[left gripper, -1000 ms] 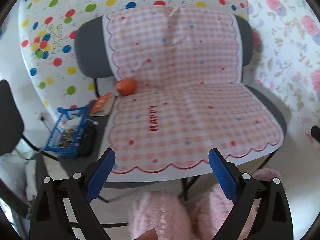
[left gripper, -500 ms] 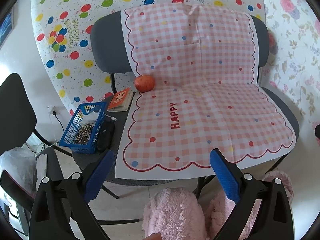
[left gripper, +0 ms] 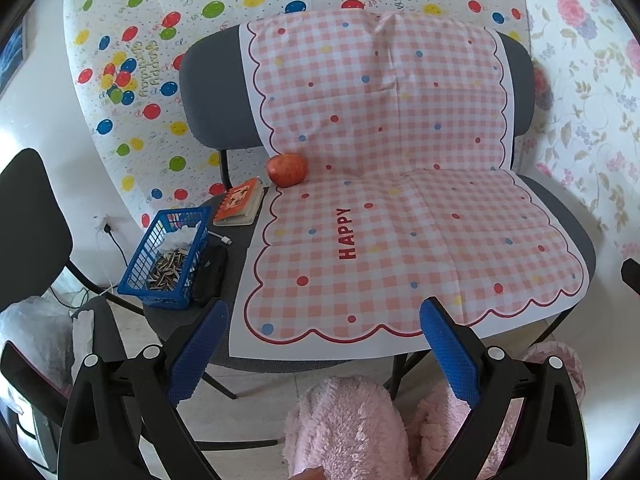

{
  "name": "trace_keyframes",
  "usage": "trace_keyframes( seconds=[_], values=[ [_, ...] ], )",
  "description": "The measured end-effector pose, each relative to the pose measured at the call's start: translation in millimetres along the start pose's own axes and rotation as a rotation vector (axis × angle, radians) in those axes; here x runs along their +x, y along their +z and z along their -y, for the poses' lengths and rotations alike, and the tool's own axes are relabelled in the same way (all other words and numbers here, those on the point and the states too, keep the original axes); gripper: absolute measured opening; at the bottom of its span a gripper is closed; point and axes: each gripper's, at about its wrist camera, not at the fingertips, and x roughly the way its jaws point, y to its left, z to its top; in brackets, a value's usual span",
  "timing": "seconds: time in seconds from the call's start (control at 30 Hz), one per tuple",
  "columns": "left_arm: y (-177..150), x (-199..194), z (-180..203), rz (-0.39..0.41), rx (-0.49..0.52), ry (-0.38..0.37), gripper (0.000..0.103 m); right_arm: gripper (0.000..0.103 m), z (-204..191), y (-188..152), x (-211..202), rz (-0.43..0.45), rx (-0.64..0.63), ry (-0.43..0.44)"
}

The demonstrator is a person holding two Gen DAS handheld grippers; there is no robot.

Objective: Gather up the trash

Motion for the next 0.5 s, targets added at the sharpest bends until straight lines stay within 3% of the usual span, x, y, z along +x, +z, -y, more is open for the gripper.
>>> trace_keyframes(
  seconds=[0.5],
  values=[
    [-2.3,-1.8,2.0,-0.002,-0.002,0.002,0.096,0.097,4.7,-3.8,0.3,-0.002,0.008,0.008]
  ],
)
